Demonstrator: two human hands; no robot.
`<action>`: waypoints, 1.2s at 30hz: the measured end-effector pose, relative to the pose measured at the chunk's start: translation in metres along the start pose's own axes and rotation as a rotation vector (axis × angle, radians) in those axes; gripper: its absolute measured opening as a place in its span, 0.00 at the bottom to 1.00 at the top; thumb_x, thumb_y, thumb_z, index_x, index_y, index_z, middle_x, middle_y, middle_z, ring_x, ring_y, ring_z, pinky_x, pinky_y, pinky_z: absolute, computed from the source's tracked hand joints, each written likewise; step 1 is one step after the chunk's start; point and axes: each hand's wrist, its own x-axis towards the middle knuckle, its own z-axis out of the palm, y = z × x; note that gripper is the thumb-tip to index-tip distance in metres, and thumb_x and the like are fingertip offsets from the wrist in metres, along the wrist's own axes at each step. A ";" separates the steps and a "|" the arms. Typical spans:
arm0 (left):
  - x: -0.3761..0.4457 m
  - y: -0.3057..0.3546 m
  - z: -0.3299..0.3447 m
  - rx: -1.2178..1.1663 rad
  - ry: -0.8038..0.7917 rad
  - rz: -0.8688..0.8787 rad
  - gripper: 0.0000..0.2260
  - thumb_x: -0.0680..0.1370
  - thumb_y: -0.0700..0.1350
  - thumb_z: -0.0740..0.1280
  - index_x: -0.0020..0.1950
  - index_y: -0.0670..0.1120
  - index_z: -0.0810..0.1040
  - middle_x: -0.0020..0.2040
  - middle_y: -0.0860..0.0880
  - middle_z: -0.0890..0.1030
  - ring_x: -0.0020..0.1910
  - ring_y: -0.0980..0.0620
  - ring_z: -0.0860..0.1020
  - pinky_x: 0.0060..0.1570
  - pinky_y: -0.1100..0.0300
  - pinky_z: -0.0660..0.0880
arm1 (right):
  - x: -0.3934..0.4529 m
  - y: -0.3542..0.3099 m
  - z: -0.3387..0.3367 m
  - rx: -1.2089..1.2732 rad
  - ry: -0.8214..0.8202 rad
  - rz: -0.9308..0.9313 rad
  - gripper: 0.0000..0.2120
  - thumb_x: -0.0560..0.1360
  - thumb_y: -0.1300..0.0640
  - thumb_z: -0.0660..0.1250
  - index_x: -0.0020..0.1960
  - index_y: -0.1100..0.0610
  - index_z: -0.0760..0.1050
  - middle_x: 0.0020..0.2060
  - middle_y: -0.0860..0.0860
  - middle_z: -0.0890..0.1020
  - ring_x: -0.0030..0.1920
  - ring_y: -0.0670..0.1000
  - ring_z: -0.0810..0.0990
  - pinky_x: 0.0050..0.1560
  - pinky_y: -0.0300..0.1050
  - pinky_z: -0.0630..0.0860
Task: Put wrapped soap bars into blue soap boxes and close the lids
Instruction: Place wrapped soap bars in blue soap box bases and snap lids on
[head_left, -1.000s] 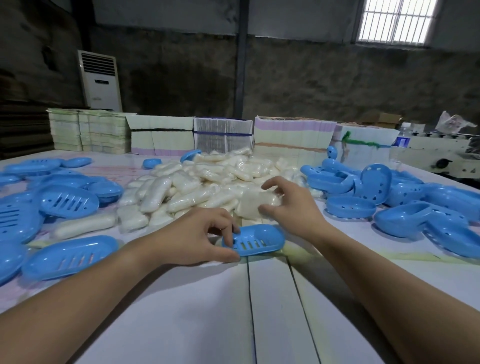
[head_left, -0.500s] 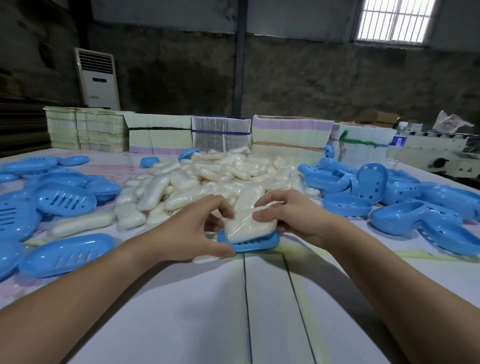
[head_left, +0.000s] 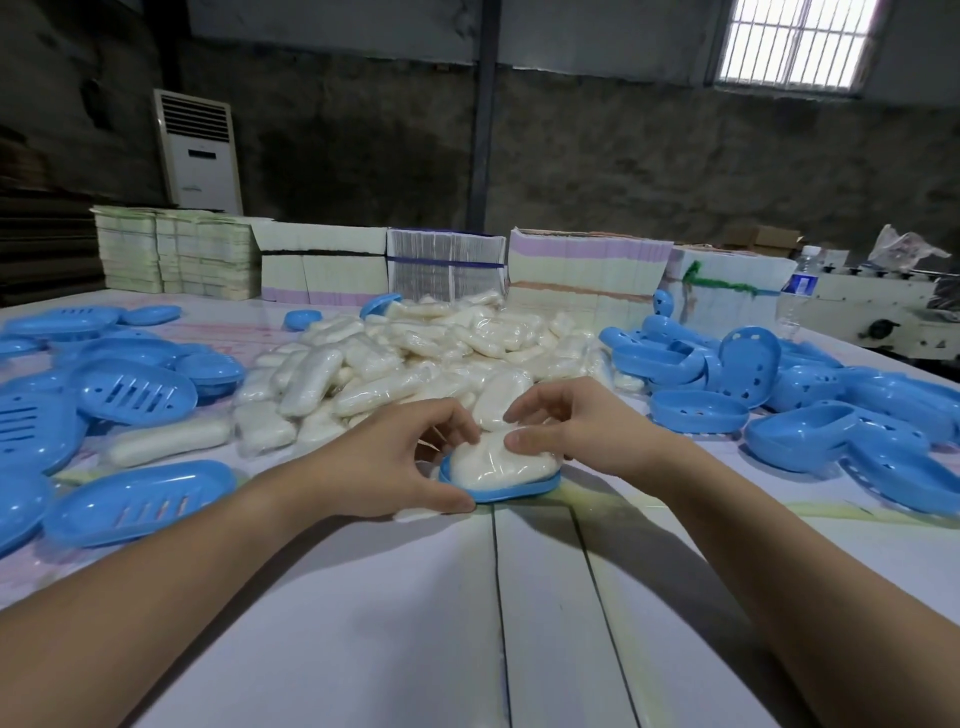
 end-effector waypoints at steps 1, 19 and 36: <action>0.000 0.000 0.000 0.002 -0.009 0.001 0.20 0.66 0.43 0.82 0.52 0.57 0.79 0.48 0.57 0.81 0.50 0.54 0.79 0.54 0.51 0.79 | 0.000 -0.001 -0.001 -0.023 0.013 -0.029 0.08 0.70 0.57 0.77 0.48 0.52 0.83 0.40 0.49 0.81 0.36 0.39 0.77 0.39 0.31 0.74; 0.001 -0.004 -0.001 0.062 -0.037 -0.007 0.19 0.69 0.46 0.79 0.56 0.58 0.78 0.52 0.56 0.81 0.53 0.55 0.80 0.57 0.51 0.78 | -0.005 0.009 -0.029 -0.301 -0.142 -0.004 0.09 0.69 0.53 0.78 0.49 0.49 0.84 0.35 0.38 0.82 0.37 0.36 0.78 0.37 0.25 0.70; 0.004 -0.013 0.000 0.064 -0.048 0.028 0.19 0.72 0.42 0.77 0.58 0.59 0.77 0.53 0.63 0.81 0.58 0.60 0.79 0.62 0.56 0.76 | -0.005 0.007 -0.025 -0.213 -0.094 0.031 0.13 0.67 0.60 0.79 0.50 0.49 0.84 0.41 0.46 0.86 0.39 0.40 0.81 0.42 0.28 0.74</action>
